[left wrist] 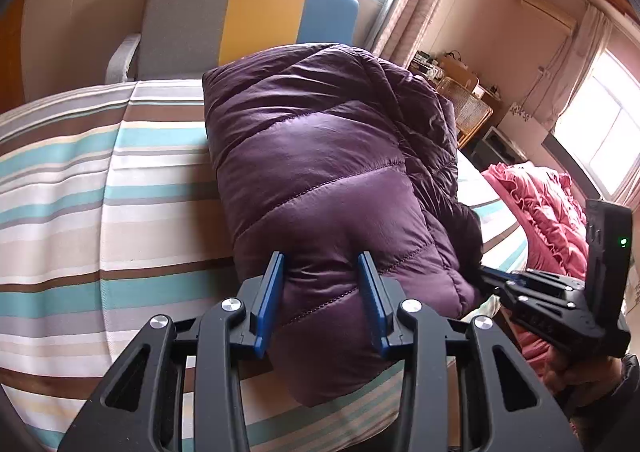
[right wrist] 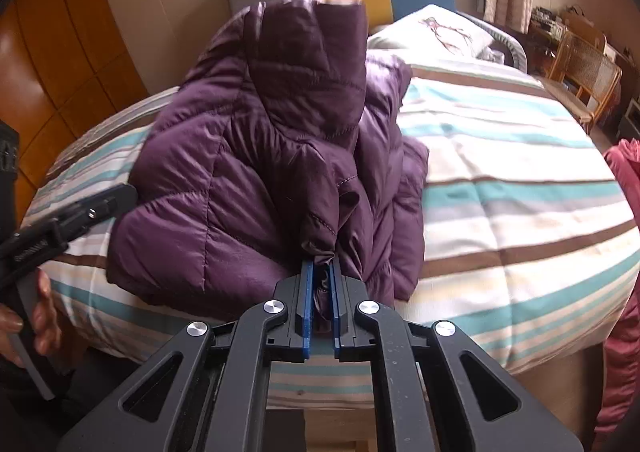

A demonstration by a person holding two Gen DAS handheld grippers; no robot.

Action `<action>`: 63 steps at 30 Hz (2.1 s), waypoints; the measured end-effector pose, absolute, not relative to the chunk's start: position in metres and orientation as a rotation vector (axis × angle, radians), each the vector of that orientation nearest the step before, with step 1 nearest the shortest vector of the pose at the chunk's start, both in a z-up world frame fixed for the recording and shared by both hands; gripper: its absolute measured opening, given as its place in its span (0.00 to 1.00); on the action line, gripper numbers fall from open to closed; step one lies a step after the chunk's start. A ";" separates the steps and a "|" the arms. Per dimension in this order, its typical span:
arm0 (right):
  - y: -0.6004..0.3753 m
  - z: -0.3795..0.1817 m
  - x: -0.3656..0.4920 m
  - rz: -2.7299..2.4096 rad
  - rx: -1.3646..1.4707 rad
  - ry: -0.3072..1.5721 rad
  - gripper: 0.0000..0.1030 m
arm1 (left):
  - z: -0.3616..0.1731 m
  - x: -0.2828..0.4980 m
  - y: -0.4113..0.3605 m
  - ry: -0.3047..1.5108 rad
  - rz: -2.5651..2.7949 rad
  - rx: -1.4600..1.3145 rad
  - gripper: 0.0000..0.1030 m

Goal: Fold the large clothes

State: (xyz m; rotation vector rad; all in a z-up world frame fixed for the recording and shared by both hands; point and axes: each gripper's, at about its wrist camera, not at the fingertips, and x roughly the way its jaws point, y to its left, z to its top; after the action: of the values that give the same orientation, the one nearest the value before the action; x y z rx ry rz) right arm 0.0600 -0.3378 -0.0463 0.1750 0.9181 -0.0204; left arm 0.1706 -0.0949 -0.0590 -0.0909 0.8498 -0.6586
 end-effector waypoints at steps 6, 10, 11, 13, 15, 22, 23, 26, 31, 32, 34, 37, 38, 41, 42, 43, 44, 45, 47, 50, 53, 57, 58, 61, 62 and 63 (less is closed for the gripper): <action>-0.342 -0.070 0.056 -0.045 0.190 0.938 0.06 | -0.057 0.165 -0.107 0.836 -0.666 -0.028 0.36; -0.341 -0.080 0.055 -0.058 0.201 0.938 0.06 | -0.060 0.165 -0.112 0.833 -0.670 0.005 0.36; -0.340 -0.083 0.054 -0.065 0.199 0.938 0.06 | -0.062 0.165 -0.114 0.832 -0.668 0.015 0.37; -0.338 -0.088 0.054 -0.071 0.200 0.925 0.06 | -0.067 0.166 -0.117 0.830 -0.666 0.034 0.37; -0.335 -0.095 0.055 -0.084 0.196 0.916 0.06 | -0.075 0.168 -0.120 0.824 -0.663 0.056 0.37; -0.330 -0.097 0.051 -0.104 0.206 0.893 0.06 | -0.085 0.172 -0.123 0.805 -0.664 0.074 0.37; -0.330 -0.095 0.050 -0.105 0.211 0.893 0.06 | -0.083 0.171 -0.122 0.804 -0.664 0.075 0.37; -0.330 -0.085 0.045 -0.111 0.236 0.884 0.07 | -0.076 0.171 -0.117 0.807 -0.661 0.046 0.38; -0.334 -0.069 0.037 -0.112 0.253 0.851 0.07 | -0.066 0.167 -0.113 0.797 -0.660 0.026 0.38; -0.333 -0.065 0.035 -0.114 0.254 0.846 0.12 | -0.064 0.167 -0.111 0.795 -0.659 0.025 0.38; -0.334 -0.058 0.030 -0.122 0.251 0.823 0.22 | -0.060 0.165 -0.109 0.787 -0.659 0.023 0.38; -0.335 -0.053 0.029 -0.134 0.245 0.812 0.22 | -0.054 0.160 -0.106 0.767 -0.663 0.031 0.39; -0.335 -0.052 0.031 -0.138 0.239 0.809 0.22 | -0.053 0.159 -0.106 0.764 -0.665 0.033 0.39; -0.333 -0.052 0.029 -0.153 0.226 0.810 0.22 | -0.049 0.157 -0.101 0.754 -0.665 0.029 0.39; -0.333 -0.052 0.029 -0.157 0.233 0.811 0.22 | -0.047 0.157 -0.097 0.749 -0.665 0.020 0.39; -0.333 -0.051 0.028 -0.159 0.236 0.810 0.22 | -0.044 0.157 -0.091 0.739 -0.657 0.011 0.40; -0.333 -0.049 0.027 -0.160 0.236 0.806 0.22 | -0.041 0.157 -0.087 0.733 -0.655 0.001 0.42; -0.331 -0.046 0.024 -0.160 0.235 0.802 0.22 | -0.038 0.159 -0.081 0.728 -0.653 -0.017 0.44; -0.333 -0.041 0.025 -0.159 0.240 0.795 0.22 | -0.033 0.164 -0.069 0.721 -0.642 -0.052 0.46; -0.334 -0.033 0.021 -0.169 0.245 0.781 0.51 | -0.032 0.175 -0.058 0.715 -0.620 -0.055 0.45; -0.336 -0.021 0.021 -0.173 0.246 0.751 0.56 | -0.034 0.188 -0.051 0.733 -0.607 -0.069 0.44; -0.336 -0.005 0.034 -0.173 0.226 0.731 0.56 | -0.040 0.209 -0.045 0.759 -0.571 -0.077 0.44; -0.337 -0.001 0.038 -0.171 0.228 0.728 0.56 | -0.041 0.213 -0.044 0.764 -0.564 -0.078 0.44; -0.339 0.010 0.056 -0.166 0.236 0.718 0.56 | -0.044 0.232 -0.047 0.785 -0.539 -0.055 0.44; -0.340 0.014 0.066 -0.169 0.231 0.718 0.56 | -0.044 0.237 -0.048 0.789 -0.536 -0.047 0.44; -0.339 0.016 0.073 -0.170 0.228 0.719 0.56 | -0.044 0.242 -0.050 0.793 -0.531 -0.039 0.44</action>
State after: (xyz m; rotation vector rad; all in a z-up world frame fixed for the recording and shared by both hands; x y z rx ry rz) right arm 0.0731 -0.3392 0.0163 0.2279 0.7192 -0.1697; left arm 0.2418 -0.0503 -0.0443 -0.0393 0.7927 -0.5306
